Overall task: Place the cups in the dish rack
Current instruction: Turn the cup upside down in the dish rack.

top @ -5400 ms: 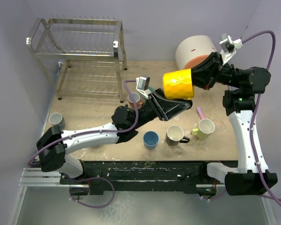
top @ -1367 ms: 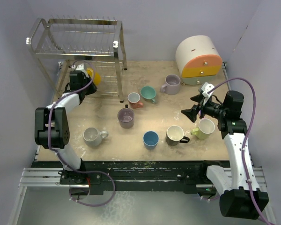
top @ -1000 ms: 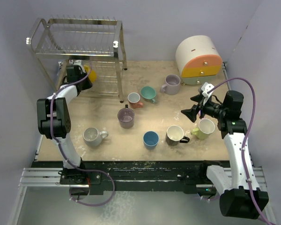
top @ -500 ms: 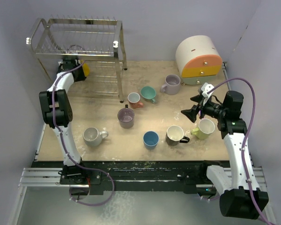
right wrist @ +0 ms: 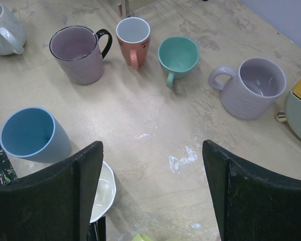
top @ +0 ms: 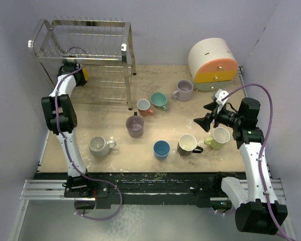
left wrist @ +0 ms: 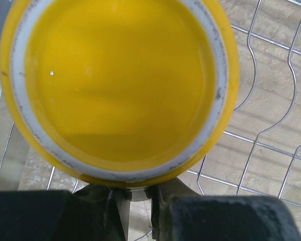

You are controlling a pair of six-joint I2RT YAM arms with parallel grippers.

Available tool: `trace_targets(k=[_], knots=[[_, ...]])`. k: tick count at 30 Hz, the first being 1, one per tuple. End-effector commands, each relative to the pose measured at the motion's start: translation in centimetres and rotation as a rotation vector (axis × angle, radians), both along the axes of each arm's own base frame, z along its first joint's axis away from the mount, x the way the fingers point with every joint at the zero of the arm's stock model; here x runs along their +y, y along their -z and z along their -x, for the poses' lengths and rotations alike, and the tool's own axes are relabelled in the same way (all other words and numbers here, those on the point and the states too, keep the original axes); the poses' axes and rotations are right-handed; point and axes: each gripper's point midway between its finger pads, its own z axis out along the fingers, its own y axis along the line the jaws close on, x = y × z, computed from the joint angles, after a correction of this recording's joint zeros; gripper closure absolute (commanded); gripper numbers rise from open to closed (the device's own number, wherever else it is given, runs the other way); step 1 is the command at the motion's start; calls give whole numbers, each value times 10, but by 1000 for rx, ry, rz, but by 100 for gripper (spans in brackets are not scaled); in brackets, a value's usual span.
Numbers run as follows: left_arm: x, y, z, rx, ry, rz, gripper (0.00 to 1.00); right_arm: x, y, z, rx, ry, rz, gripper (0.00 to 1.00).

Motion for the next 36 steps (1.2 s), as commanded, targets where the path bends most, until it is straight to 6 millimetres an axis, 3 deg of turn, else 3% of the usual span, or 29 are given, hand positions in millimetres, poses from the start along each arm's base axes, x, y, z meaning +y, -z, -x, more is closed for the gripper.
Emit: trace_targets(k=[1,7,20,28,36], knots=[[19,-62,-34,-182,-18,-84,100,-1,-4,-3,-37,-3,10,19],[25,-67,-44,-208,-29,-109,100,-2,-2,-4,-29,-3,9,19],[26,-66,-66,-282,-55,-76,87,-2,2,-6,-16,-4,11,19],[22,-63,-72,-290,-55,-44,59,-2,2,-6,-16,-5,11,19],[18,-68,-63,-286,-49,-22,44,-2,2,-6,-18,-4,13,19]])
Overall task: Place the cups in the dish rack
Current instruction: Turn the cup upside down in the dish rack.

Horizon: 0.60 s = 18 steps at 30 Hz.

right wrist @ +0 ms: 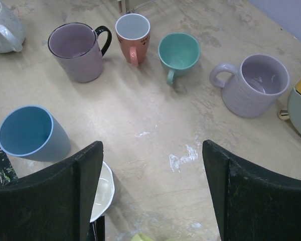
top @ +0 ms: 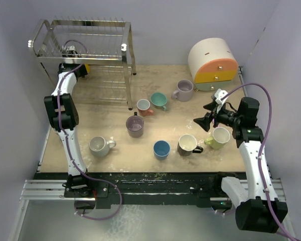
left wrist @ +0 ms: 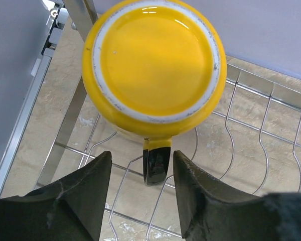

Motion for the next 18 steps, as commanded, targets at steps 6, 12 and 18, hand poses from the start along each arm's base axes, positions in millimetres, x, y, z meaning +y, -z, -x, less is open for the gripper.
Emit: trace_targets(k=[6,12,18], knots=[[-10,-52,13,-113,33,37,30,-1,-4,-2,-37,-4,9,19],[-32,-49,37,-111,98,107,28,-1,-6,-1,-46,-5,10,19],[-43,-45,63,-127,138,115,28,-1,-8,0,-53,-7,11,19]])
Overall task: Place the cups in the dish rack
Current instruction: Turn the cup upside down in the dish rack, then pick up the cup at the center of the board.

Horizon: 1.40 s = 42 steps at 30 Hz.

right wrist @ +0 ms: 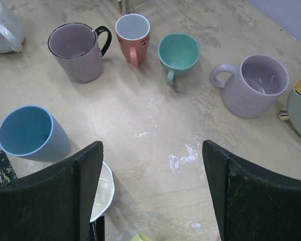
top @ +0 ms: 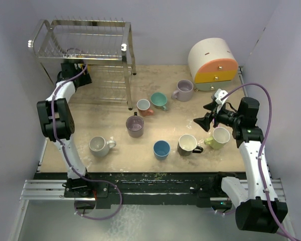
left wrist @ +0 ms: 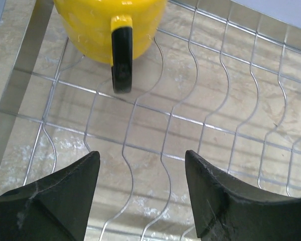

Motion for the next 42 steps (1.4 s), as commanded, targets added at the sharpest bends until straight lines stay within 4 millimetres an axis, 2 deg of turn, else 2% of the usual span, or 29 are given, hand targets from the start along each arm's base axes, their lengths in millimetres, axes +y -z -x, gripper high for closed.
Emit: trace_targets(k=[1,7,12,16,23,28,32,39,42], knots=[[-6,-42,7,-140,36,10,28,-1,-8,0,-52,-6,11,19],[-12,-26,30,-110,58,1,32,0,-10,1,-61,-10,12,19],[-16,-24,43,-91,66,9,46,0,-10,2,-64,-11,12,19],[-18,-30,55,-94,70,-5,54,0,-11,2,-66,-13,13,19],[-21,-38,82,-92,71,-13,75,0,-12,2,-71,-16,12,19],[-27,-23,103,-11,75,13,98,1,-14,3,-77,-18,13,19],[-30,-15,117,40,75,31,100,1,-15,4,-84,-20,14,19],[-45,-44,144,15,75,93,100,1,-19,6,-101,-20,21,19],[-55,-56,164,12,85,137,100,1,-20,8,-114,-21,29,19]])
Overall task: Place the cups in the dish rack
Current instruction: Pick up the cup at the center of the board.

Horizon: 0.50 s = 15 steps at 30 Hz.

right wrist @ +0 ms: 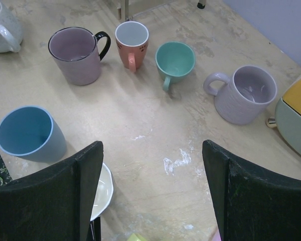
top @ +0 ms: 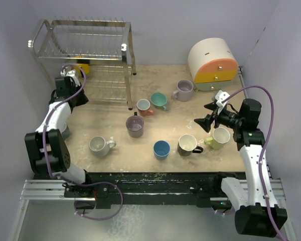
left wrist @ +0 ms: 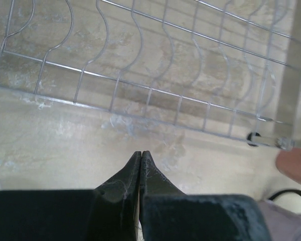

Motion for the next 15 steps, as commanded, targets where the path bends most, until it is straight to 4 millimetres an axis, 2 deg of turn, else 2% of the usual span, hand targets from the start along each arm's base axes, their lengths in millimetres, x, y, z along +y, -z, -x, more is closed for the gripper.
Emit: trace_targets(k=[1,5,6,11,13,15], knots=[[-17,-43,24,-83,12,81,100,0,-9,2,-62,-16,16,19],[-34,-57,62,-108,29,143,98,0,-12,4,-77,-20,22,19],[-39,-68,72,-135,29,161,97,0,-12,4,-80,-24,25,19],[-68,-109,117,-272,64,280,79,5,-12,10,-91,-67,31,18],[-77,-125,133,-324,67,329,65,10,-8,17,-66,-110,14,18],[-85,-135,148,-364,71,384,37,13,-5,21,-67,-157,23,17]])
